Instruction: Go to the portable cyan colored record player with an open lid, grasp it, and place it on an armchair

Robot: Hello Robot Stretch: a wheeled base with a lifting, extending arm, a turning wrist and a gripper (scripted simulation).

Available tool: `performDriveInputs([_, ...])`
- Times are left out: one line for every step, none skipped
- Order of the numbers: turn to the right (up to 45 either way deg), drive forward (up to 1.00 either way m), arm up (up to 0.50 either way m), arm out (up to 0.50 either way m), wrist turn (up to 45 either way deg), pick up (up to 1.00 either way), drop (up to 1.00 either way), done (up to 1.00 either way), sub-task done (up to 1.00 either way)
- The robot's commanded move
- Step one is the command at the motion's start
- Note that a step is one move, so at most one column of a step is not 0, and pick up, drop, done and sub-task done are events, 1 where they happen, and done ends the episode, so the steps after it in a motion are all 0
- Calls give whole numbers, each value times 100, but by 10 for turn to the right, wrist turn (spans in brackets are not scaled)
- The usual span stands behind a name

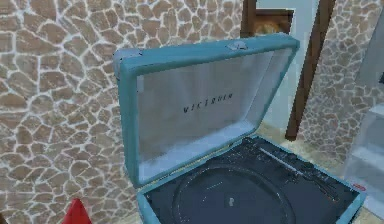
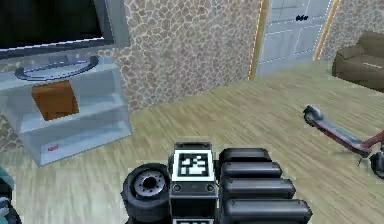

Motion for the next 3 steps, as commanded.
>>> performDriveInputs([240, 0, 0, 0, 0, 0, 0, 0, 0])
performDriveInputs([0, 100, 0, 0, 0, 0, 0, 0, 0])
performDriveInputs([0, 60, 0, 0, 0, 0, 0, 0, 0])
